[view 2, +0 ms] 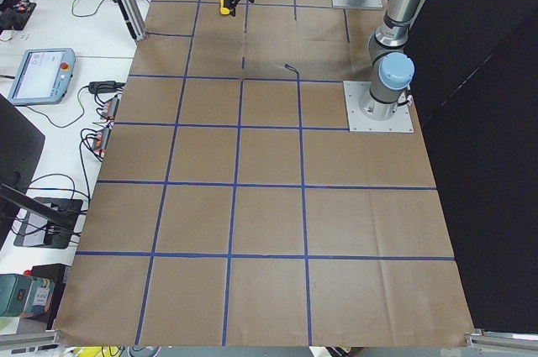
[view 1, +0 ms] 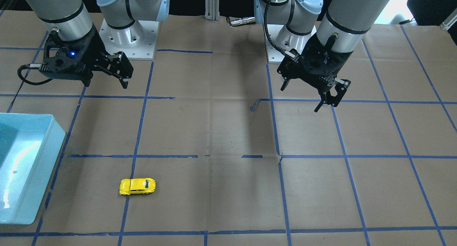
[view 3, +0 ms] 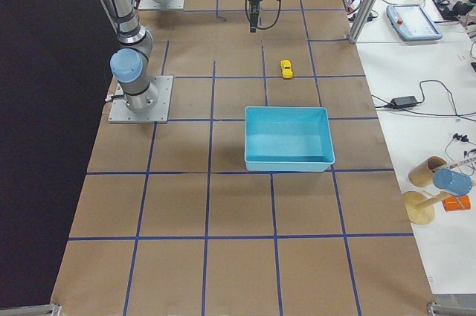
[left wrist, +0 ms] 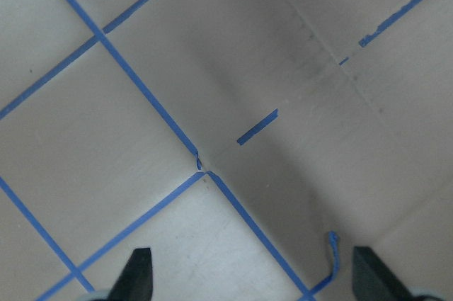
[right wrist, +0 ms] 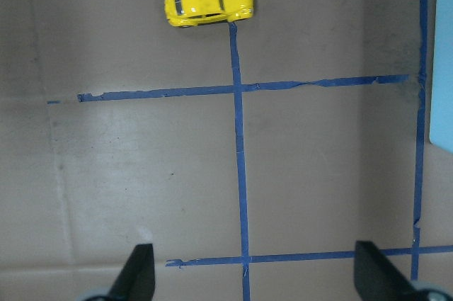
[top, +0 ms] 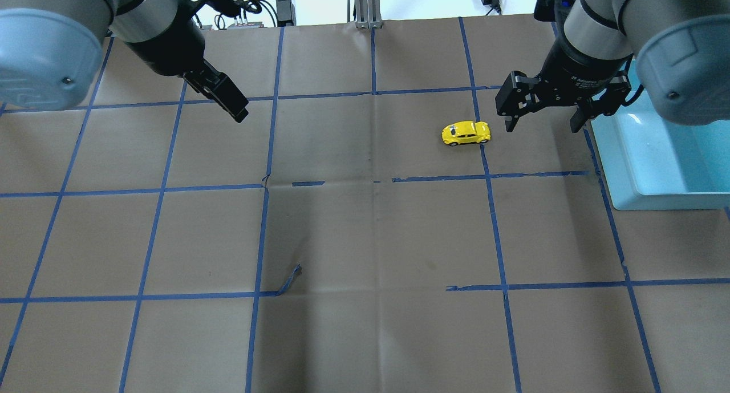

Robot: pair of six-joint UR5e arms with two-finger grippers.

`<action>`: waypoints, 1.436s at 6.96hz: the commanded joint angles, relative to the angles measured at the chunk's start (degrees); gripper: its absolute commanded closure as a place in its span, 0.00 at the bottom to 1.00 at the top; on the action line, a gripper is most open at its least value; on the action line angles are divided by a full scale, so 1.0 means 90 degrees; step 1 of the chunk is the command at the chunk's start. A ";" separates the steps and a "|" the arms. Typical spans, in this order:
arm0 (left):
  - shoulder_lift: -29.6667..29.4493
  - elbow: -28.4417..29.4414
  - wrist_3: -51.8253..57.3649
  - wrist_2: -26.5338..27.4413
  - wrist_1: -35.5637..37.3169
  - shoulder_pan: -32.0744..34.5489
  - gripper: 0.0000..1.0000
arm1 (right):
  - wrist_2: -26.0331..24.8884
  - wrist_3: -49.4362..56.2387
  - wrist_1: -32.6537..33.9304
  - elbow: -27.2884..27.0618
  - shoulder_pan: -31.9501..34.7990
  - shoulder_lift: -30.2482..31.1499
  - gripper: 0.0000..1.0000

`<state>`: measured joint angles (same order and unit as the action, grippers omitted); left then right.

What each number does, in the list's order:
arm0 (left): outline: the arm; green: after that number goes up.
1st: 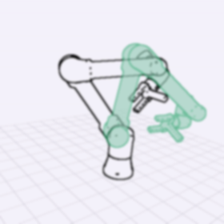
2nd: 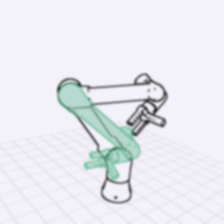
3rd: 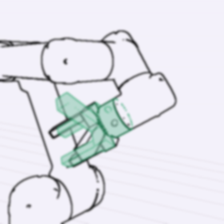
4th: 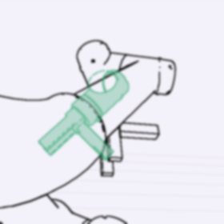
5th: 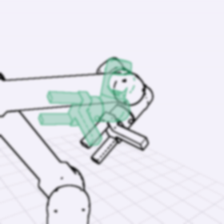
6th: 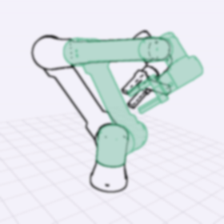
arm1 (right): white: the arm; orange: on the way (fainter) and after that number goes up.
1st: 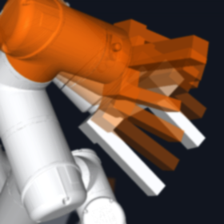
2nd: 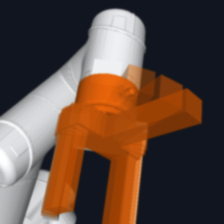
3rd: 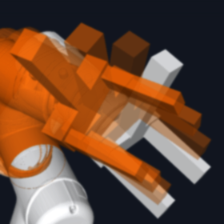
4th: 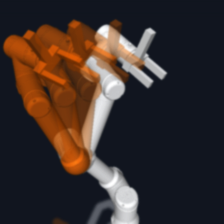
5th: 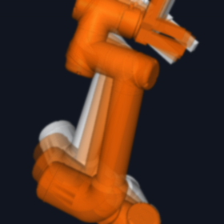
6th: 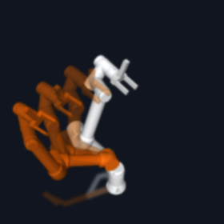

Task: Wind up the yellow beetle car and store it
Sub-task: 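Release the car and raise the left gripper away, then move the right gripper over the yellow car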

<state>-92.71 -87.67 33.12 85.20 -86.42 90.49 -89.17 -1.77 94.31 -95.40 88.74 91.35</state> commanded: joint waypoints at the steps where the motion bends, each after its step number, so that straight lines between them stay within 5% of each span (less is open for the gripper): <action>1: 0.0164 0.0190 -0.2136 0.0016 -0.0495 -0.0006 0.01 | 0.0034 0.0011 -0.0010 -0.0024 -0.0016 -0.0004 0.00; 2: 0.0193 0.0219 -0.3016 0.0161 -0.0515 0.0004 0.01 | 0.0054 0.0020 -0.0010 -0.0015 -0.0016 -0.0004 0.00; 5: 0.0457 -0.0005 -0.3074 0.0182 -0.0515 0.0004 0.01 | 0.0054 0.2007 0.0097 -0.0063 -0.0055 -0.0023 0.00; 10: 0.0467 -0.0015 -0.3064 0.0172 -0.0525 0.0004 0.01 | 0.0181 0.6890 0.0126 -0.0006 -0.0055 -0.0043 0.00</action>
<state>-88.54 -87.79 5.49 86.77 -91.13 90.53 -87.64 52.20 95.13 -95.97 88.24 91.12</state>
